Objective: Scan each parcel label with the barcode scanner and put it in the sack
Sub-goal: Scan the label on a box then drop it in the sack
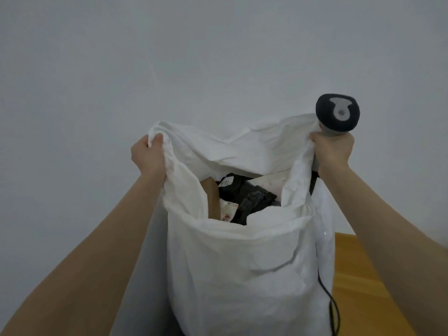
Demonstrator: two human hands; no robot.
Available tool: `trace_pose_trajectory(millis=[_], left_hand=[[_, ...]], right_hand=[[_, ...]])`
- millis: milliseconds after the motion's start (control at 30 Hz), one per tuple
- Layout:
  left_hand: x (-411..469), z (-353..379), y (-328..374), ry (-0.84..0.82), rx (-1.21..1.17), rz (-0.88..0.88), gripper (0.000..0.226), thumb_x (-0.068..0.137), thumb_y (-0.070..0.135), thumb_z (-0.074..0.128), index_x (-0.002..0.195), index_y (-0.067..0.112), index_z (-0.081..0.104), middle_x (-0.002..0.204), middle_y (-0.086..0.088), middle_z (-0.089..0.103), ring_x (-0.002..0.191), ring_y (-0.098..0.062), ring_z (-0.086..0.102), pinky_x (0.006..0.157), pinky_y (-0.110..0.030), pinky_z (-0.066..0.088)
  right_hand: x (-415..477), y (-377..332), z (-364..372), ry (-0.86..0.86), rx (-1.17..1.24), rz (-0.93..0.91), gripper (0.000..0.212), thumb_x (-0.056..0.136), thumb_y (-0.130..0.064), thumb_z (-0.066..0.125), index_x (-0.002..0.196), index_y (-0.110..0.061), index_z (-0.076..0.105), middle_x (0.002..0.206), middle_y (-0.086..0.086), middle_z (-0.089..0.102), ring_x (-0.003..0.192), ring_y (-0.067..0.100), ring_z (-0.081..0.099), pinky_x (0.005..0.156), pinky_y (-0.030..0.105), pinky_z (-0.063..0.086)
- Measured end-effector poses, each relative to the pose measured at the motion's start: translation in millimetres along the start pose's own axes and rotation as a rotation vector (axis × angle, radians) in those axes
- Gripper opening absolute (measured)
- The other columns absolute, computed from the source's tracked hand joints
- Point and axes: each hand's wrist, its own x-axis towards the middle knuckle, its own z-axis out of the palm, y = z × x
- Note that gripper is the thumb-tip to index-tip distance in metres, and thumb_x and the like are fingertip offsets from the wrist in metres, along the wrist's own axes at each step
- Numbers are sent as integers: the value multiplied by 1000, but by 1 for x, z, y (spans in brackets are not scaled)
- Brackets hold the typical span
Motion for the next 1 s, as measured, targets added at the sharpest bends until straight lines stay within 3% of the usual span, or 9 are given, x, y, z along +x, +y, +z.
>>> trace_pose_trajectory(millis=[133,267,333,433,567,667,800,867,1000], left_hand=[[-34,-8,-55,-29,113,-95,34,86,15,57,62,16,33,59,2,24,53,-12,20,49,-28,18],[-30,-8,-48,-2,121,-98,42,85,12,58,56,18,29,57,1,23,53,-12,19,50,-29,21],[-18,-8,-26,48,74,-87,34,86,11,59,56,14,43,56,3,30,53,-9,25,54,-27,26],[9,-5,6,88,-96,-105,12,87,13,61,85,7,71,70,6,56,64,-7,48,63,-24,42],[2,-5,0,101,-124,-114,13,89,14,60,77,15,64,62,8,51,58,-5,43,61,-22,40],[-21,-9,-26,99,-23,-110,12,89,11,58,81,3,64,64,-12,44,52,-1,33,61,-21,33],[0,-9,0,98,-167,-84,15,87,11,60,72,12,60,59,8,47,56,-5,39,61,-22,38],[5,-7,3,98,-183,-42,15,87,13,59,71,15,59,66,5,50,62,-8,41,60,-19,38],[-21,-17,-45,68,155,-16,13,91,12,55,81,8,63,76,-7,54,70,-15,45,61,-24,35]], right_hand=[[-13,51,-15,1,-203,106,14,79,-7,65,87,-11,55,88,7,60,95,31,62,82,37,52],[-8,53,-23,20,-207,122,17,80,-8,65,94,-12,56,93,8,59,98,30,62,81,35,51],[-1,33,-18,18,-201,70,15,80,-7,64,92,-12,56,88,6,60,93,28,63,79,34,52],[7,-1,-12,40,-124,-4,12,79,-6,62,84,-14,54,73,-2,54,81,24,60,71,31,51],[-2,4,-9,54,-78,-8,14,80,-7,63,89,-12,54,77,-1,55,83,22,60,73,32,52],[-9,30,-12,33,-212,39,12,81,-7,62,89,-11,54,87,6,59,92,29,63,82,38,55],[5,4,-11,67,-170,-23,12,79,-6,61,82,-14,52,78,1,57,89,27,63,81,38,56],[9,-2,-11,84,-134,-60,12,80,-7,60,87,-14,53,80,0,58,86,24,62,79,36,55],[2,36,-29,70,-388,0,23,83,-7,55,106,-8,58,95,10,62,93,31,61,77,36,50]])
